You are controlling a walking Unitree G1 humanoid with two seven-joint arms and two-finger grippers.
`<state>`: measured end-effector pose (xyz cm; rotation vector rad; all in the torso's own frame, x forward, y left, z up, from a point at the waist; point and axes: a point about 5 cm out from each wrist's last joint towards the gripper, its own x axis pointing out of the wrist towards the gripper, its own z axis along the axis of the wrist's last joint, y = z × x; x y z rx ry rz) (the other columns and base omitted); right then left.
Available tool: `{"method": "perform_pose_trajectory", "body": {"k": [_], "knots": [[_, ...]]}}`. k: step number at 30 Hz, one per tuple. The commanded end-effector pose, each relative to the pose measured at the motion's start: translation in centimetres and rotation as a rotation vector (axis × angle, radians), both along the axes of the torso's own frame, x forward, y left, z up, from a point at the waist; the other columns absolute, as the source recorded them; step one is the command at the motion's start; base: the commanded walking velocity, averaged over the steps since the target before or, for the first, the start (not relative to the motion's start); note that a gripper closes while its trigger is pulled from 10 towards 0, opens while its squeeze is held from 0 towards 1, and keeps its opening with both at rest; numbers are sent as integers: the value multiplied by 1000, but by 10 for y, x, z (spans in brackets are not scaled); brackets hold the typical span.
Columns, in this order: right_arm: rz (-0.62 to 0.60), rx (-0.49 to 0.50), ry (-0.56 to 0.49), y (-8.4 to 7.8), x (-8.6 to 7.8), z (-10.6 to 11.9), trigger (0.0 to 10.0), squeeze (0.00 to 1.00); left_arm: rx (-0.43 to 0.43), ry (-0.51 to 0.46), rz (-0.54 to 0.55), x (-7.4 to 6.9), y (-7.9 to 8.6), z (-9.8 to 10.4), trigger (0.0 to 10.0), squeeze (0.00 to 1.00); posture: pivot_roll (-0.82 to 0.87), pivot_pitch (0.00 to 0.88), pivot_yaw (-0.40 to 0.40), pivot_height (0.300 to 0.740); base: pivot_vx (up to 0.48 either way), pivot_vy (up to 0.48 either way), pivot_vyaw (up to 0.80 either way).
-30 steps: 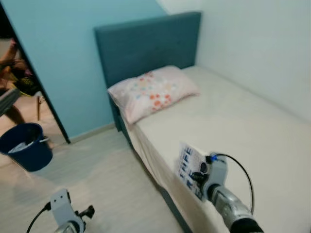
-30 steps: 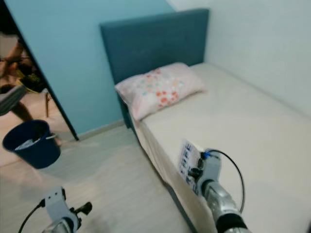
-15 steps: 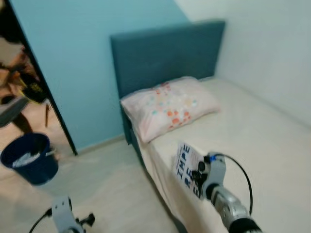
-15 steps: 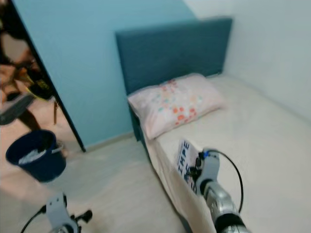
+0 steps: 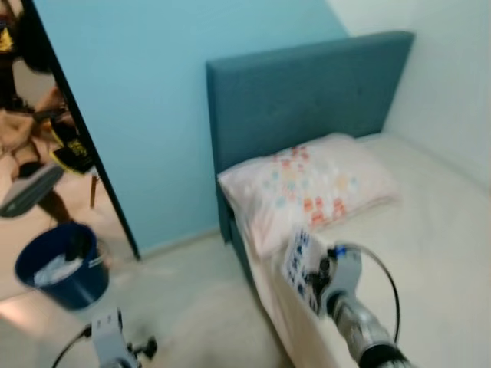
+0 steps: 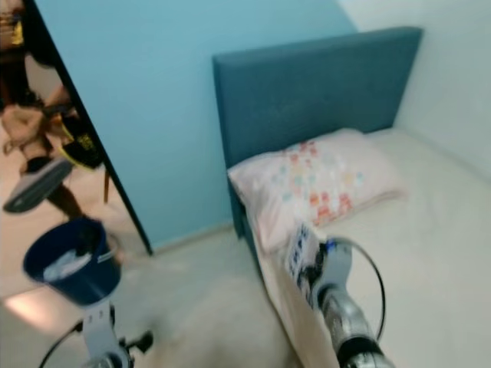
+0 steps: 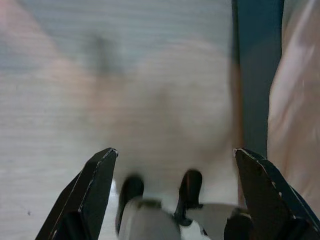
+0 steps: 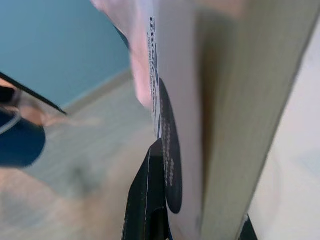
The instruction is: Clean up the room
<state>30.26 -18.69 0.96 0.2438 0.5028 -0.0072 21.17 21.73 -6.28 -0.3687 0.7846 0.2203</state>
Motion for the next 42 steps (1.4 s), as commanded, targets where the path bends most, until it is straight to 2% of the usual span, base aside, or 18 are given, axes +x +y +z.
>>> {"method": "perform_pose_trajectory", "body": {"k": [1,6,13,17,21,26,29,30,31,34,35,36,37,39,40,42], "knots": [[6,14,-28,6,3,3,10000,0,10,11,3,-4,3,-2,10000,0,-106,39,-8,740,390,0,0],[-20,9,-25,4,4,3,10000,0,-2,-16,-13,3,0,2,10000,0,-107,39,-8,740,78,-86,0],[-68,-8,-3,-3,3,1,10000,0,-10,-14,-19,2,-1,1,10000,0,-108,39,-9,740,0,-433,0],[-159,-47,45,-17,-2,-3,10000,0,-12,-7,-16,1,-1,0,10000,0,-106,38,-9,740,0,-435,0],[-238,-31,61,-28,-6,-5,10000,0,-14,5,8,-2,1,-1,10000,0,-109,37,-10,740,0,-217,0],[-253,-33,66,-31,-7,-5,10000,0,-18,1,20,-3,1,-1,10000,0,-109,37,-9,740,0,0,0],[-271,108,76,-25,-8,-9,10000,0,-7,8,20,-3,2,-2,10000,0,-109,37,-9,740,0,0,0],[-271,108,76,-25,-8,-9,10000,0,-7,8,20,-3,2,-2,10000,0,-109,37,-9,740,0,0,0],[-278,193,79,-20,-8,-10,10000,0,-1,8,18,-3,3,-1,10000,0,-109,37,-9,740,0,0,0],[-278,193,79,-20,-8,-10,10000,0,-1,8,18,-3,3,-1,10000,0,-109,37,-9,740,0,0,0],[-282,282,91,-15,-9,-13,10000,0,5,8,16,-3,4,-1,10000,0,-108,38,-7,740,0,0,0],[-282,282,91,-15,-9,-13,10000,0,5,8,16,-3,4,-1,10000,0,-108,38,-7,740,0,0,0],[-300,374,105,-11,-12,-17,10000,0,14,11,14,-4,5,-1,10000,0,-104,40,-5,735,0,0,0],[-300,374,105,-11,-12,-17,10000,0,14,11,14,-4,5,-1,10000,0,-104,40,-5,735,0,0,0],[-321,432,121,-10,-15,-20,10000,0,21,14,14,-5,6,-2,10000,0,-101,41,-5,730,0,0,0],[-342,468,139,-11,-20,-25,10000,0,43,21,4,-7,9,-2,10000,0,-99,45,-3,720,0,0,0]]}}
